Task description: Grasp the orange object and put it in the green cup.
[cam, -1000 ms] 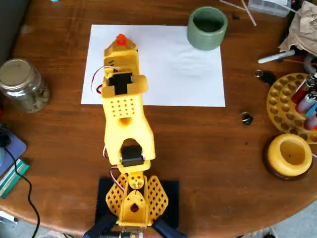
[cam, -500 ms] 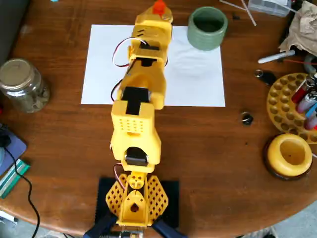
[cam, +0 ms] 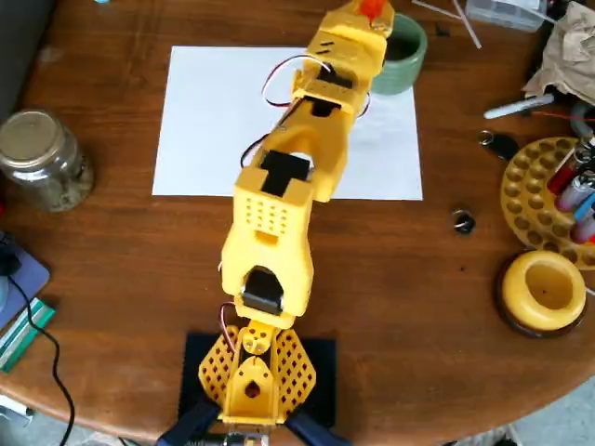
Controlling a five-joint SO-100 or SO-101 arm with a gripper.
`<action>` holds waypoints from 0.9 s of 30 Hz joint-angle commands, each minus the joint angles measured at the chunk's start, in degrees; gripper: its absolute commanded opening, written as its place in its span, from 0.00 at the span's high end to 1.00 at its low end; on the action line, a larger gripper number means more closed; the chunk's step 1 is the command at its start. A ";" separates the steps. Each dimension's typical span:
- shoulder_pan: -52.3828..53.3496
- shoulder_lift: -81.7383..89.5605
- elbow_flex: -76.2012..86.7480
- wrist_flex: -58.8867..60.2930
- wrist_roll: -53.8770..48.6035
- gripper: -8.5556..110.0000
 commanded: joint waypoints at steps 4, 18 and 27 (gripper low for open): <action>2.64 -4.31 -7.91 -0.35 -0.53 0.93; 2.81 -13.01 -17.84 0.00 -1.23 0.93; 1.93 -15.29 -19.69 0.00 -2.11 0.82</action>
